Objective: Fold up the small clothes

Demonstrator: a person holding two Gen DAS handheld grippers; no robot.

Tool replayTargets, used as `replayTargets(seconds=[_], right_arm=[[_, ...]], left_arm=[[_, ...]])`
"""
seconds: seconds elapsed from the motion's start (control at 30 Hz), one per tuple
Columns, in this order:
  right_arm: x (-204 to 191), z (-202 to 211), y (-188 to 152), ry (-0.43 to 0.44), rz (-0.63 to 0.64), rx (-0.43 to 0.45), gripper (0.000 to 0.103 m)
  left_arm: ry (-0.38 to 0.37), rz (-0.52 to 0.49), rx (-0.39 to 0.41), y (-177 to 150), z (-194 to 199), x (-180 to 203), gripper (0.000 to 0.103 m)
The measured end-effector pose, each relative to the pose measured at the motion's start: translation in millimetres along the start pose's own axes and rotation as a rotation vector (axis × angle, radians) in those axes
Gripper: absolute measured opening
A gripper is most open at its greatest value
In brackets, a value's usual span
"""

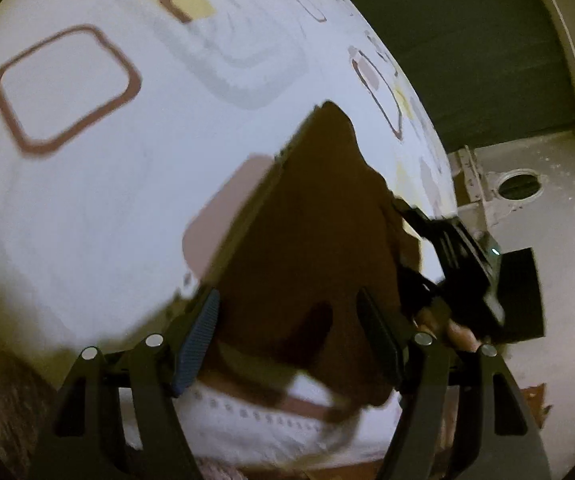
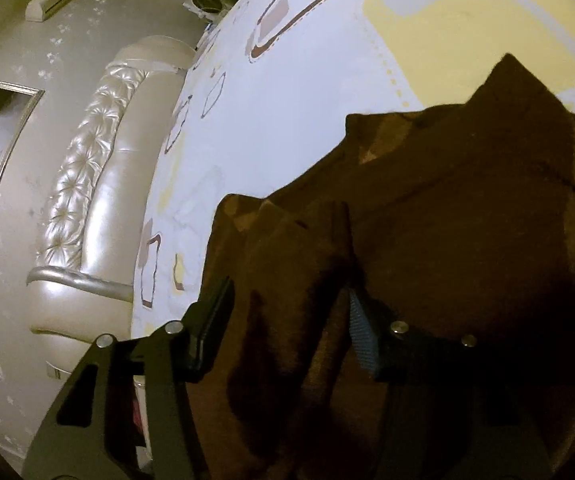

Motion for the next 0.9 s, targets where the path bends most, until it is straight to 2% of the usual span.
replayTargets(seconds=[0.07,0.13,0.2,0.33,0.5,0.53,0.6,0.7,0.77,0.83,0.9], right_arm=[[1,0,0,0.001,0.0,0.0,0.055],[2,1,0,-0.003,0.003,0.001,0.055],[2,1,0,-0.005,0.002,0.005,0.055],[2,1,0,0.0,0.001,0.003,0.055],[1,-1,1,0.005,0.007,-0.003,0.055],[1,-2,1,0.006,0.008,-0.003,0.055],[1,-2,2,0.011,0.006,-0.001,0.055],[0,-2,1,0.001,0.021,-0.003,0.052],[1,-3,0,-0.008,0.022,-0.009,0.035],[3,-5,0,0.009,0.012,-0.026,0.02],[1,-2,1,0.019,0.018,-0.023,0.015]], left_arm=[[-0.031,0.002,-0.026,-11,1,2,0.07],[-0.086,0.021,-0.094,-24,-10,10,0.07],[-0.096,0.027,-0.135,-33,-22,15,0.07],[-0.09,0.018,-0.153,-36,-38,24,0.07],[-0.086,0.041,-0.123,-23,-42,28,0.068],[-0.077,0.041,-0.118,-21,-42,27,0.064],[-0.081,0.043,-0.14,-23,-47,27,0.044],[-0.077,0.038,-0.162,-28,-55,27,0.02],[-0.055,0.009,-0.163,-32,-58,29,0.012],[-0.038,-0.016,-0.156,-32,-57,31,0.01],[-0.038,-0.026,-0.15,-32,-53,35,0.009]])
Point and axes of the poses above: each gripper's, at about its wrist camera, not at the fingertips, and z roughly against the way its jaws point, x to its right, y to its top, the point moved 10 cm from there along -z, roughly the way its jaws point, and after that the axes turned 13 degrees about -x, right-handed, at the moved point
